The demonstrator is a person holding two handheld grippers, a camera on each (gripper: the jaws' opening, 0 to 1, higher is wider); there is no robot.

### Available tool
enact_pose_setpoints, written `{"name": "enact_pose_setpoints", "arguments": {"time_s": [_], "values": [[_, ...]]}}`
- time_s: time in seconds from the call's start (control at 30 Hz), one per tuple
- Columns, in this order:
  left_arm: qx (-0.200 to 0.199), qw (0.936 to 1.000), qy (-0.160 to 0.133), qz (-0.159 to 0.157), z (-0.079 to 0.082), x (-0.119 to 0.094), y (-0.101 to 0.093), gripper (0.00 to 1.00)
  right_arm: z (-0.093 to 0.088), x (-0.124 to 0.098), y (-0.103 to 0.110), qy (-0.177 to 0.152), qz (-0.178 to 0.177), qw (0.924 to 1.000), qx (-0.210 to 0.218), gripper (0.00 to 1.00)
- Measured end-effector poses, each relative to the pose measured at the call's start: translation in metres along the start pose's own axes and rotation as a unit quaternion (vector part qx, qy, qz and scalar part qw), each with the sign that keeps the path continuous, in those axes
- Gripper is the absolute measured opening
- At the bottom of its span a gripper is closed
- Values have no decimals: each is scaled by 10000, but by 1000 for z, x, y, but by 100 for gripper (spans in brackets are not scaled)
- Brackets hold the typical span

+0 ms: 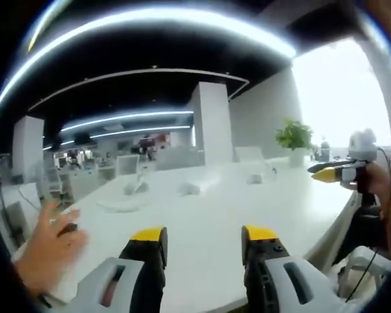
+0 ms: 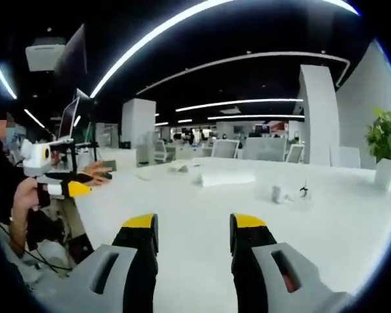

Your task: Straighten the power strip on the desk, plug the charger into it

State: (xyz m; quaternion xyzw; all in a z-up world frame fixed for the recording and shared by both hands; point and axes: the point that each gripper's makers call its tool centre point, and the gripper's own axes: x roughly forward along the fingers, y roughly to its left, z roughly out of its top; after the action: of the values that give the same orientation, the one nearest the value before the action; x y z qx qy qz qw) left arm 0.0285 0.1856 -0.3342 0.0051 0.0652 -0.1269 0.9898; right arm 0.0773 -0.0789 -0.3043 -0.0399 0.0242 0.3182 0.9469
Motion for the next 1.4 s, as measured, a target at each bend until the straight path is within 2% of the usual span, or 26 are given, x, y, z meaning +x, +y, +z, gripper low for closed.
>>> {"name": "enact_pose_setpoints", "arguments": {"time_s": [0.13,0.53,0.7,0.93,1.23,1.4], "values": [[6,10000,-57,-4,3,4,1,47,3,7,-4,-12,-58,9999,-149,43],[-37,9993,-320,-175,20,32,4,45,0,34,-11,124,59,9995,-269,42],[-79,9987,-357,-349,26,48,3,45,-1,50,-10,198,167,9992,-311,42],[62,9975,-383,-588,35,71,-6,46,4,73,-13,229,276,9986,-402,41],[62,9961,-254,-843,33,97,-12,46,6,99,-18,269,373,9979,-450,39],[145,9952,-142,-961,31,110,-14,46,4,111,-21,342,442,9976,-414,33]]}}
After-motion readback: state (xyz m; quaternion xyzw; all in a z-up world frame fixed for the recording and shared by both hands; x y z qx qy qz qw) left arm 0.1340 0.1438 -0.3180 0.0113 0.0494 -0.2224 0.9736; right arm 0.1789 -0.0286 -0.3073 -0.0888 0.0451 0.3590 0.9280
